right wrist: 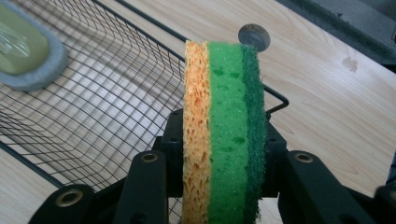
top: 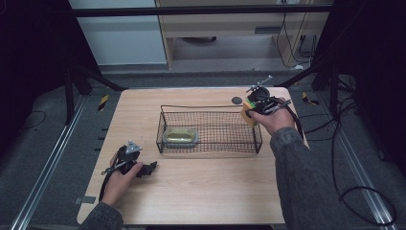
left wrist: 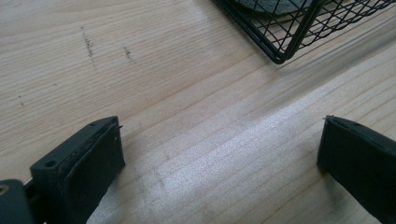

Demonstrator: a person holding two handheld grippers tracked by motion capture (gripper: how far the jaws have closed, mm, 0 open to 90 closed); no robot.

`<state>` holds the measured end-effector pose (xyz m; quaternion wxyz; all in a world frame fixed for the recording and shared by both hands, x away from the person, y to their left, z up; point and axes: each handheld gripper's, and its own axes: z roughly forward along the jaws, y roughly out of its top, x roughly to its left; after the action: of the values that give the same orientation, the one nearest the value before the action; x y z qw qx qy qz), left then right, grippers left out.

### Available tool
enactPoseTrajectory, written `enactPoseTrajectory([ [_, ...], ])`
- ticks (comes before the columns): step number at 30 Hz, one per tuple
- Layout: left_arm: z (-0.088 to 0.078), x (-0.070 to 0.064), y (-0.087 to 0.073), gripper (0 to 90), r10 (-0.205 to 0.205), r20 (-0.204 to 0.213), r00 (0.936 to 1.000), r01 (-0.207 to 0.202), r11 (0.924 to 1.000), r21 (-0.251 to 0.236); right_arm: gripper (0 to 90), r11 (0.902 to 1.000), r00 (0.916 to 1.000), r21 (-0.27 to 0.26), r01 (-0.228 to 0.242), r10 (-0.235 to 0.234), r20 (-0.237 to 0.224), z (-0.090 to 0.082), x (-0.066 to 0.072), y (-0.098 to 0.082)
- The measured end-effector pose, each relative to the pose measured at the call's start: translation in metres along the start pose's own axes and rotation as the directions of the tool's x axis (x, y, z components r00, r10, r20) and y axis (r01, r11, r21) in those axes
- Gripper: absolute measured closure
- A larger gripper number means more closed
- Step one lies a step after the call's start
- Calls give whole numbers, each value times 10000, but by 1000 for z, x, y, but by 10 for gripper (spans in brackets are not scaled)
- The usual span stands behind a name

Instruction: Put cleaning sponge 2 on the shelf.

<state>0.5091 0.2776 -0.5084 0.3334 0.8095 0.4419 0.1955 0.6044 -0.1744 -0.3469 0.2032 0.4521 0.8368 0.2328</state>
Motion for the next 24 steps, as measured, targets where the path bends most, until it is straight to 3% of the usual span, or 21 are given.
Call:
enactPoseTrajectory([
  [12, 0, 0, 0, 0, -13, 1, 10000, 13, 10000, 10, 644, 9992, 10000, 391, -16, 16, 1, 24, -6, -3],
  [24, 0, 0, 0, 0, -20, -10, 10000, 20, 10000, 8, 643, 9984, 9997, 530, -173, 183, -185, 37, -12, -11],
])
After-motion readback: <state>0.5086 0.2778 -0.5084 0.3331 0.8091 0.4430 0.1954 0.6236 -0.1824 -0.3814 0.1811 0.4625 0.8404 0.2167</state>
